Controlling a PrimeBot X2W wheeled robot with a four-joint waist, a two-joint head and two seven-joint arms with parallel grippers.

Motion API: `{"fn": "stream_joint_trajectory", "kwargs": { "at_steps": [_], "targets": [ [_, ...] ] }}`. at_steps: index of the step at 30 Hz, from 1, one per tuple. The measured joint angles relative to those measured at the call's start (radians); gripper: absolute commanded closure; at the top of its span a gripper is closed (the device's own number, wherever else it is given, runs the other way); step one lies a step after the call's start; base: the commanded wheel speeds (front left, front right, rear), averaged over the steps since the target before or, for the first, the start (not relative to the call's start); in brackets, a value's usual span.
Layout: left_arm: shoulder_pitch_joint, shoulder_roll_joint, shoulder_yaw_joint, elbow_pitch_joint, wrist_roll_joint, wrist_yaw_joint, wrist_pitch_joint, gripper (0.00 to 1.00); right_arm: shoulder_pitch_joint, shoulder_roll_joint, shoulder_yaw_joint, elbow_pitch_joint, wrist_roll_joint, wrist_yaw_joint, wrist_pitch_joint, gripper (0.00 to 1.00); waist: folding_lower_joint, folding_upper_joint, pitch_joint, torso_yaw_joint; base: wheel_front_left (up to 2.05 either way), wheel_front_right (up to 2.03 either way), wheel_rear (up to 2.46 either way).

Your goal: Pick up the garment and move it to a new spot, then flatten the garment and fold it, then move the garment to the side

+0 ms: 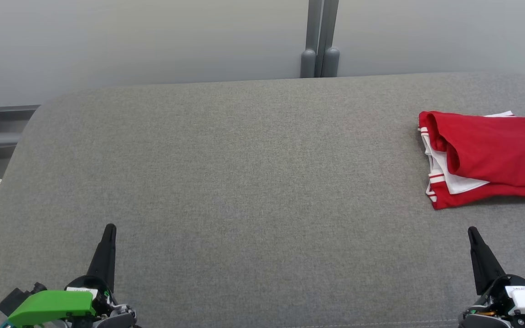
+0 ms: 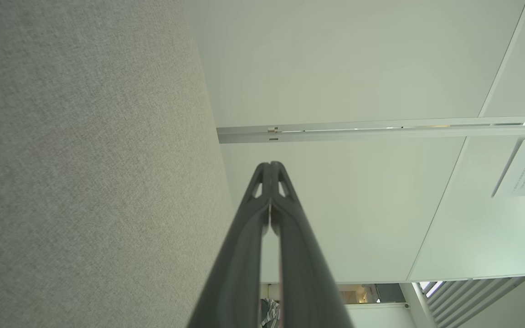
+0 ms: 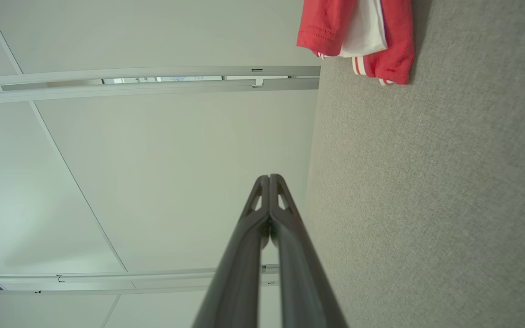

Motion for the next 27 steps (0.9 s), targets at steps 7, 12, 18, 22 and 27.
{"fn": "stream_joint_trajectory", "kwargs": {
  "at_steps": [7, 12, 18, 22, 27],
  "targets": [
    [0.000, 0.000, 0.000, 0.000, 0.000, 0.000, 0.000, 1.00, 0.000, 0.000, 0.000, 0.000, 0.000, 0.000, 0.000, 1.00, 0.0000, 0.0000, 0.000, 0.000, 0.00, 0.00, 0.00],
    [0.000, 0.000, 0.000, 0.000, 0.000, 0.000, 0.000, 1.00, 0.000, 0.000, 0.000, 0.000, 0.000, 0.000, 0.000, 1.00, 0.0000, 0.0000, 0.000, 0.000, 0.00, 0.00, 0.00],
    [0.000, 0.000, 0.000, 0.000, 0.000, 0.000, 0.000, 1.00, 0.000, 0.000, 0.000, 0.000, 0.000, 0.000, 0.000, 1.00, 0.0000, 0.0000, 0.000, 0.000, 0.00, 0.00, 0.00],
    [0.000, 0.000, 0.000, 0.000, 0.000, 0.000, 0.000, 1.00, 0.000, 0.000, 0.000, 0.000, 0.000, 0.000, 0.000, 1.00, 0.0000, 0.0000, 0.000, 0.000, 0.00, 0.00, 0.00],
    [0.000, 0.000, 0.000, 0.000, 0.000, 0.000, 0.000, 1.00, 0.000, 0.000, 0.000, 0.000, 0.000, 0.000, 0.000, 1.00, 0.0000, 0.0000, 0.000, 0.000, 0.00, 0.00, 0.00]
  ]
}}
